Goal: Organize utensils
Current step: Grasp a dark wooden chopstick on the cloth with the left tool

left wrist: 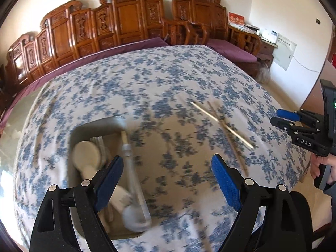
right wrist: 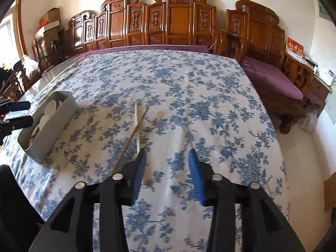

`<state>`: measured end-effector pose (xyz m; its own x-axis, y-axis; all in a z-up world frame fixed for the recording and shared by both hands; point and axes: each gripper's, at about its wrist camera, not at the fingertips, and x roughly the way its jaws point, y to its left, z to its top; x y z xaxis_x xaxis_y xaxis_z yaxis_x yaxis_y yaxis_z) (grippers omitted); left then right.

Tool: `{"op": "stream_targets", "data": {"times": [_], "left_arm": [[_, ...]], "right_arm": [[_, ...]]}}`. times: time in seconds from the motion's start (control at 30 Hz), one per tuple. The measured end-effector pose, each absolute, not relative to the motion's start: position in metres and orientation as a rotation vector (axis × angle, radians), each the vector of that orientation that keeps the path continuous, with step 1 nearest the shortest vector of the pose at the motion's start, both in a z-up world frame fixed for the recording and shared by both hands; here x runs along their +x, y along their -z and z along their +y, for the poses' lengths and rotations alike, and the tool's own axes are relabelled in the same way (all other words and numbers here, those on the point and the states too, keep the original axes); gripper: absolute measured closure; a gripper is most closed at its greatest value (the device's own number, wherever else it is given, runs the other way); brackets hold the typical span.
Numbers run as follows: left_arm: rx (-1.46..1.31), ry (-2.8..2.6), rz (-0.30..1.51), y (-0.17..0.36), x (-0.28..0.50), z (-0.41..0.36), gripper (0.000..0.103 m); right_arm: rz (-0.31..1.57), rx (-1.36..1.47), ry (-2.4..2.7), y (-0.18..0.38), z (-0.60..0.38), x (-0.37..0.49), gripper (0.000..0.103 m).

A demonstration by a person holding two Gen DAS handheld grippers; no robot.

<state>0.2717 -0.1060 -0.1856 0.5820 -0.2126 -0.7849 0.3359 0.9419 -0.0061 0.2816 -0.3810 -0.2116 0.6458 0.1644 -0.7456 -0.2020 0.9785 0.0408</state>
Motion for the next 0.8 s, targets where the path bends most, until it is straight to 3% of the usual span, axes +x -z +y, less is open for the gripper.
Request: {"op": "stream_targets", "data": {"times": [0.43, 0.5, 0.67, 0.8], "left_arm": [[0.218, 0.388, 0.971, 0.232, 0.297, -0.198, 0.021], [0.222, 0.398, 0.975, 0.237, 0.300, -0.205, 0.025], [0.221, 0.434, 1.018, 0.251, 0.308, -0.225, 0.054], [0.219, 0.459, 1.034, 0.259, 0.310, -0.237, 0.058]], "right_arm": [[0.888, 0.025, -0.151, 0.222, -0.425, 0.283, 0.057], [0.891, 0.035, -0.153, 0.224, -0.427, 0.284, 0.057], [0.906, 0.039, -0.160, 0.229, -0.426, 0.285, 0.057], [0.919, 0.035, -0.169, 0.235, -0.421, 0.285, 0.057]]}}
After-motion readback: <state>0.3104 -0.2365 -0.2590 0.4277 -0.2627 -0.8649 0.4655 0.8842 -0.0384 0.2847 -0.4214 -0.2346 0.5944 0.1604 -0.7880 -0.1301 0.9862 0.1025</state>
